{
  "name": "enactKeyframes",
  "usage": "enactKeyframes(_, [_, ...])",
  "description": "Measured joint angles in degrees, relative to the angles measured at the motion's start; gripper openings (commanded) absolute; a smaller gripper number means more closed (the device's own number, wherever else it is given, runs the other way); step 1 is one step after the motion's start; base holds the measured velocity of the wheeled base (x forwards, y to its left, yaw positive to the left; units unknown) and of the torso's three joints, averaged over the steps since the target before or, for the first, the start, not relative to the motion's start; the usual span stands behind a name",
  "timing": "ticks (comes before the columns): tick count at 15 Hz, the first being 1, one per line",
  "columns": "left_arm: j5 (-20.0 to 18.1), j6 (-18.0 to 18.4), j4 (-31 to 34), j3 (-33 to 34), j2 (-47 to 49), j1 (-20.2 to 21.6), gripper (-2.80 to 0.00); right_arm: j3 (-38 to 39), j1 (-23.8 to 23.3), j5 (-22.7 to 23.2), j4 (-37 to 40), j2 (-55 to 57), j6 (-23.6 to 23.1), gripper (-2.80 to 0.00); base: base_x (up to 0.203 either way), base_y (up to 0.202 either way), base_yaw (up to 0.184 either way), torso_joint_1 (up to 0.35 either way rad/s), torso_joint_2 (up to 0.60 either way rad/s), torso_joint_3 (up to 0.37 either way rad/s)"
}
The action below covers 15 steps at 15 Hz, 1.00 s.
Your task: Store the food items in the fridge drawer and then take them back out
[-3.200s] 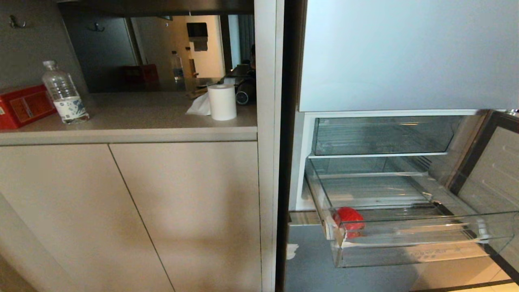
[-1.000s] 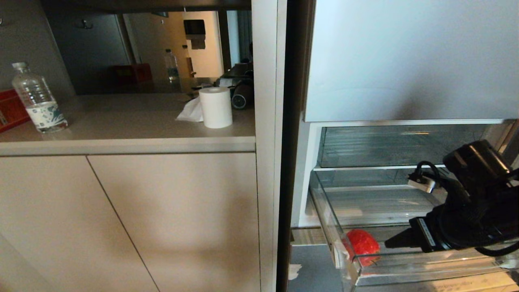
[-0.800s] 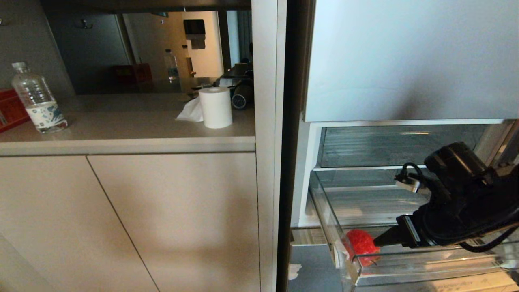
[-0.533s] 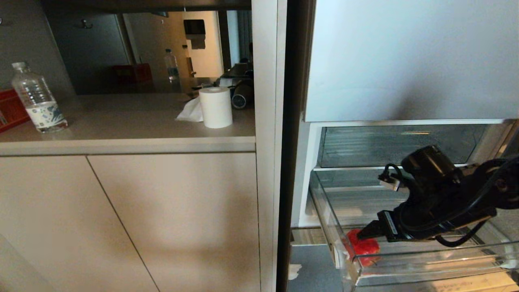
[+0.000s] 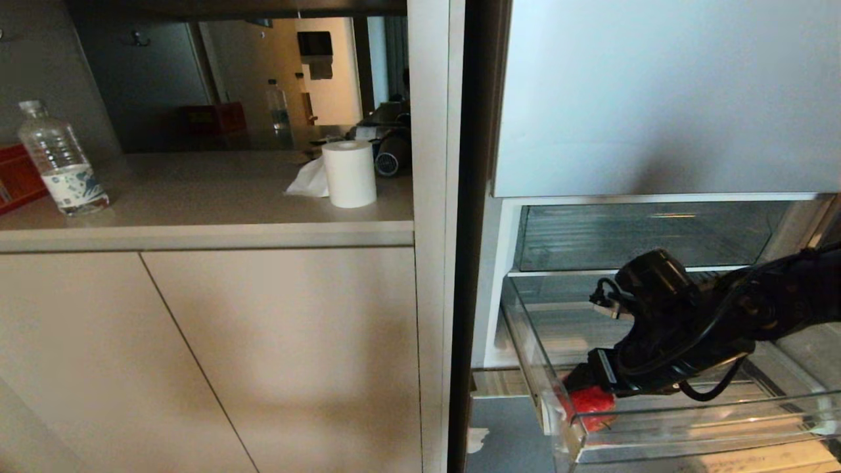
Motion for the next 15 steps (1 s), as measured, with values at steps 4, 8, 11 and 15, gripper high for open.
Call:
enactKeyframes(4, [0.0, 0.0, 0.0, 0.0, 0.0, 0.0, -2.8, -0.1, 0.0, -0.3, 0.0, 1.8, -0.1, 0.0, 0.0, 0.0, 0.0, 0.0, 0.0, 0.0])
enactKeyframes(8, [0.0, 0.0, 0.0, 0.0, 0.0, 0.0, -2.8, 0.0, -0.1, -0.3, -0.1, 3.1, 0.0, 0.0, 0.0, 0.0, 0.0, 0.0, 0.0, 0.0])
enactKeyframes(11, [0.0, 0.0, 0.0, 0.0, 0.0, 0.0, -2.8, 0.1, -0.1, -0.3, -0.1, 3.9, 0.1, -2.8, 0.0, 0.0, 0.0, 0.0, 0.0, 0.0])
enactKeyframes(15, [0.0, 0.0, 0.0, 0.0, 0.0, 0.0, -2.8, -0.2, 0.0, -0.2, -0.2, 4.6, 0.7, -2.8, 0.0, 0.0, 0.0, 0.0, 0.0, 0.0])
